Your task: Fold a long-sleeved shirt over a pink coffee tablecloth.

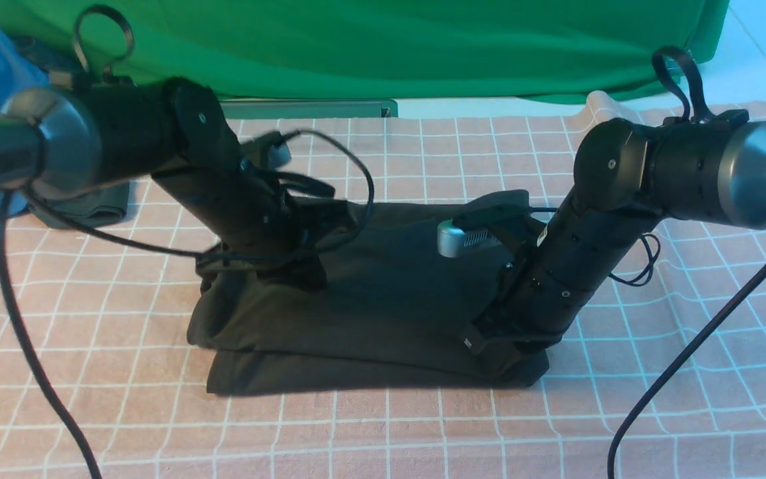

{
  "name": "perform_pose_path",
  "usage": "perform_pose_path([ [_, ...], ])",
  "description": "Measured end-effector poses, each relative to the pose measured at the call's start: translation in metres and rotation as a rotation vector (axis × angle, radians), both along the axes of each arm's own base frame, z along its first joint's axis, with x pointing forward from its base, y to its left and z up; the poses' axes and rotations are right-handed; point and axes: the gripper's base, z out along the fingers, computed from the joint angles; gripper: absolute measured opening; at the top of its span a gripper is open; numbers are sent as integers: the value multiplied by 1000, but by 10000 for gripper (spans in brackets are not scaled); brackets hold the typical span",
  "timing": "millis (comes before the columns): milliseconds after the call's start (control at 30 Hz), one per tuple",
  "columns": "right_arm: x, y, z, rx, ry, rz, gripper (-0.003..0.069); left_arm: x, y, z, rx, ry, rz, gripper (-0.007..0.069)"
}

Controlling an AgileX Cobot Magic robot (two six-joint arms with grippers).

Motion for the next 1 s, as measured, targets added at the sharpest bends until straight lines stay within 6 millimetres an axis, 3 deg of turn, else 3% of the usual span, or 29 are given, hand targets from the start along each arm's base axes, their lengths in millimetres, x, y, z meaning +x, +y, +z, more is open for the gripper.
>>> perform_pose_path([
  [100, -4, -3, 15, 1, -37, 14, 36, 6, 15, 22, -18, -57, 68, 13],
  [200, -10, -7, 46, 30, -122, 17, 36, 21, 46, 45, -29, -122, 170, 13],
  [233, -8, -10, 43, -6, -113, -36, 34, 19, 27, 13, -42, -94, -77, 19],
  [367, -5, -13, 17, -96, -34, -21, 34, 19, 27, -22, -23, 6, -60, 11],
  [467, -4, -13, 9, -116, -18, -22, 34, 19, 33, -36, 15, 69, -32, 11],
  [567, -4, -14, 12, -126, -31, -20, 34, 17, 35, -34, 30, 79, -40, 11],
  [633, -5, -17, 21, -126, -55, -18, 34, 13, 36, -22, 34, 61, -47, 13],
  [733, -8, -28, 50, -102, -134, -38, 34, 4, 37, 12, 23, -18, -48, 13],
  [767, -12, -39, 76, -84, -207, -61, 34, -3, 38, 34, 15, -70, -50, 13],
  [867, -27, -60, 125, -52, -351, -117, 34, -26, 41, 82, -3, -180, -59, 13],
  [1000, -69, -93, 199, 17, -635, -196, 34, -67, 48, 137, -25, -354, -56, 13],
])
